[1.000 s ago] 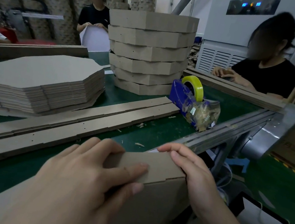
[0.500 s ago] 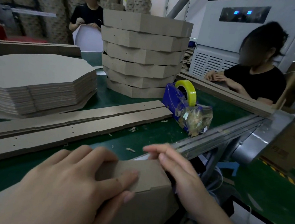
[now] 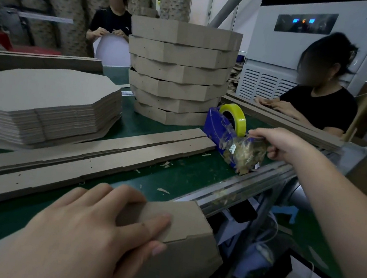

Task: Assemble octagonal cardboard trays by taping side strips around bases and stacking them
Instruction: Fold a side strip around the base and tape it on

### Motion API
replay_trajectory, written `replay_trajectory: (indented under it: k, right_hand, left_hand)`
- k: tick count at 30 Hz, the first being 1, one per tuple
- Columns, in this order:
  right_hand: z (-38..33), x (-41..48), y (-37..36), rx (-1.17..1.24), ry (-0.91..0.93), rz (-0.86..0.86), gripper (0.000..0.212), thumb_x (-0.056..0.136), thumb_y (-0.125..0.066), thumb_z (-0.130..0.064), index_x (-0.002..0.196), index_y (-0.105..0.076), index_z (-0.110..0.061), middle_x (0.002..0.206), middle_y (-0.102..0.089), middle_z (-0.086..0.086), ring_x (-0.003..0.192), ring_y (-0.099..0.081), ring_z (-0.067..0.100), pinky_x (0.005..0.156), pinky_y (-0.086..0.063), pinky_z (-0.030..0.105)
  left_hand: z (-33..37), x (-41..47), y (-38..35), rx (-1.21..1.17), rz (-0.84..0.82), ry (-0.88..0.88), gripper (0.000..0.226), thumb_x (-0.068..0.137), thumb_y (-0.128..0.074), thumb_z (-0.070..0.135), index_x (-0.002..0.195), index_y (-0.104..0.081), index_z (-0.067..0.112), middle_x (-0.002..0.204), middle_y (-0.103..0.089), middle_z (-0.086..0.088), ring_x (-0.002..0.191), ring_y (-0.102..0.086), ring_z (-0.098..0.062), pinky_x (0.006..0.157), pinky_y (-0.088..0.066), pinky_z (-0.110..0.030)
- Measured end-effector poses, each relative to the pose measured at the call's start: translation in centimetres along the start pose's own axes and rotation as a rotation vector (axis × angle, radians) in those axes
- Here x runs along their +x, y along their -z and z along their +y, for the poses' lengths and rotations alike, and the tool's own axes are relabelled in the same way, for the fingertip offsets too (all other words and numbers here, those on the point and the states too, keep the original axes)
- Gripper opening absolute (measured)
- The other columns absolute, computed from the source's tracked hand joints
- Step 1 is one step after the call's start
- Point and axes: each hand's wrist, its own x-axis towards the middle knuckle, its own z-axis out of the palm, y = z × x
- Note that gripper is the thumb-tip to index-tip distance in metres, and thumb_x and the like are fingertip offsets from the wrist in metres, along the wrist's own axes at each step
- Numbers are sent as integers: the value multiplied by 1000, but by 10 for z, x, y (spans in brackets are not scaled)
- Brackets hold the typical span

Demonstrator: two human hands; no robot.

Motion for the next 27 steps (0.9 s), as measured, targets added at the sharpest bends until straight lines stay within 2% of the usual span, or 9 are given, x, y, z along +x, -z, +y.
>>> replay_trajectory:
  k: [4, 8, 11, 14, 17, 20, 22, 25, 27]
  right_hand:
    - [-1, -6, 2, 263, -98, -66, 25, 83, -69, -18, 58, -72, -14, 55, -62, -7, 36, -29, 2, 36, -28, 13]
    - [-3, -13, 2, 478, -59, -42, 10, 82, -70, -22, 75, -75, -17, 54, -43, -10, 49, -30, 4, 52, -35, 21]
    - [16, -19, 0, 679, 119, -25, 22, 81, -65, -15, 59, -68, -18, 53, -47, -10, 50, -40, 4, 64, -39, 27]
    - [49, -31, -1, 852, 297, -122, 40, 83, -55, -6, 46, -55, -20, 55, -50, -6, 53, -49, 6, 81, -46, 32]
    - [64, -38, -6, 651, 260, -12, 37, 86, -59, -3, 50, -63, -14, 55, -50, 0, 58, -51, 13, 78, -49, 35]
    - [65, -51, 1, -45, 209, 297, 18, 84, -67, -12, 68, -71, -4, 65, -61, 7, 67, -55, 22, 70, -46, 36]
    - [63, -74, 4, -284, 255, 423, 13, 87, -68, -16, 79, -74, -8, 83, -69, 7, 74, -57, 19, 73, -44, 34]
    - [44, -132, -14, -102, 417, 367, 9, 85, -70, -25, 76, -72, -25, 97, -65, 1, 87, -56, 16, 81, -41, 35]
    - [36, -184, -36, 134, 475, 167, 11, 75, -74, -39, 73, -73, -28, 85, -66, -5, 79, -58, 8, 77, -44, 29]
  left_hand:
    - [0, -1, 1, -6, -23, 8, 35, 85, -43, 52, 95, -75, 43, 89, -69, 2, 63, -65, -24, 48, -49, -37]
    - [1, -1, 0, 9, -28, -1, 38, 87, -39, 53, 97, -74, 44, 88, -69, 3, 63, -64, -25, 50, -50, -35]
    - [1, 0, 0, 6, -14, 0, 43, 92, -33, 54, 97, -74, 44, 88, -69, 2, 63, -64, -25, 49, -49, -36]
    - [2, 0, 0, 14, -14, 3, 42, 92, -34, 54, 95, -75, 44, 89, -69, 3, 63, -65, -24, 50, -49, -35]
    - [1, 1, 2, -7, -32, 15, 36, 85, -42, 53, 95, -75, 42, 89, -69, 4, 64, -65, -24, 53, -50, -34]
    - [0, 0, 4, -24, -48, 40, 35, 80, -44, 54, 93, -75, 41, 89, -69, 7, 65, -65, -22, 54, -50, -32]
    - [-1, -1, 5, -31, -52, 55, 35, 77, -47, 56, 90, -75, 40, 88, -68, 9, 66, -66, -20, 55, -50, -30]
    - [-2, 0, 5, -26, -63, 62, 35, 72, -48, 56, 86, -74, 38, 88, -68, 10, 68, -67, -20, 54, -51, -32]
    - [-1, 0, 5, -11, -86, 48, 36, 68, -47, 56, 86, -73, 38, 88, -67, 12, 68, -66, -19, 54, -51, -31]
